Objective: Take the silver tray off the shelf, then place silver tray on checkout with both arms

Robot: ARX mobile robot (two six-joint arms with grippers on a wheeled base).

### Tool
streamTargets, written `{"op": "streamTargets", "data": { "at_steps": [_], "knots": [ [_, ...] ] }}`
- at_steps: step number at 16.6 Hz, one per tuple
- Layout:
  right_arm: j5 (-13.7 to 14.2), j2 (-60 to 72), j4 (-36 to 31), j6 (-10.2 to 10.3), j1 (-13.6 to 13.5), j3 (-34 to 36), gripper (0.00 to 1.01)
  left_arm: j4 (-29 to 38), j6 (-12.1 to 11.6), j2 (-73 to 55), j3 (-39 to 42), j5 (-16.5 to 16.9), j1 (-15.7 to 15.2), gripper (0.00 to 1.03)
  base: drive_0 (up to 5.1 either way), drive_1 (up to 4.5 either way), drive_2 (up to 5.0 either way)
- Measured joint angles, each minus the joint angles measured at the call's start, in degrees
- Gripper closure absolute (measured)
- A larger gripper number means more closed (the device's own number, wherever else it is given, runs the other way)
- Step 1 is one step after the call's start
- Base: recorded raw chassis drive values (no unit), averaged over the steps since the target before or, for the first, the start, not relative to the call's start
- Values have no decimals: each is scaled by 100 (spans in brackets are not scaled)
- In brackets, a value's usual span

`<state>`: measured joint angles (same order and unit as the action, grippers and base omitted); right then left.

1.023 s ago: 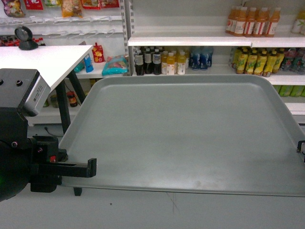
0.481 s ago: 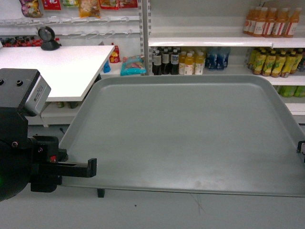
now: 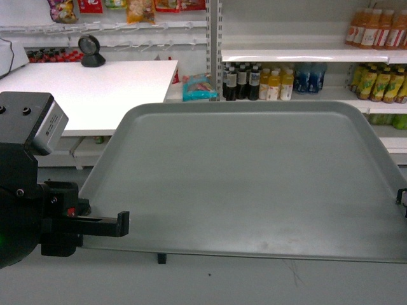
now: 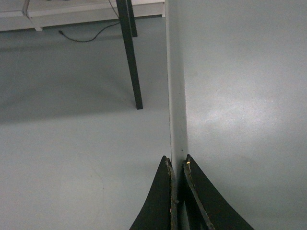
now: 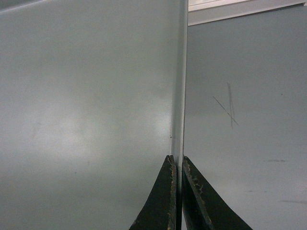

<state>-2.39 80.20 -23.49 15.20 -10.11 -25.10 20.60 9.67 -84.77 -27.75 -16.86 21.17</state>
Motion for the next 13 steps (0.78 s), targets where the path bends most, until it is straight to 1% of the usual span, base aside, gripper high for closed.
{"op": "streamTargets", "data": {
  "at_steps": [13],
  "knots": [
    [4, 0, -15, 0, 0, 0, 99, 17, -4, -2, 0, -7, 0, 100, -499, 247, 247]
  ]
}}
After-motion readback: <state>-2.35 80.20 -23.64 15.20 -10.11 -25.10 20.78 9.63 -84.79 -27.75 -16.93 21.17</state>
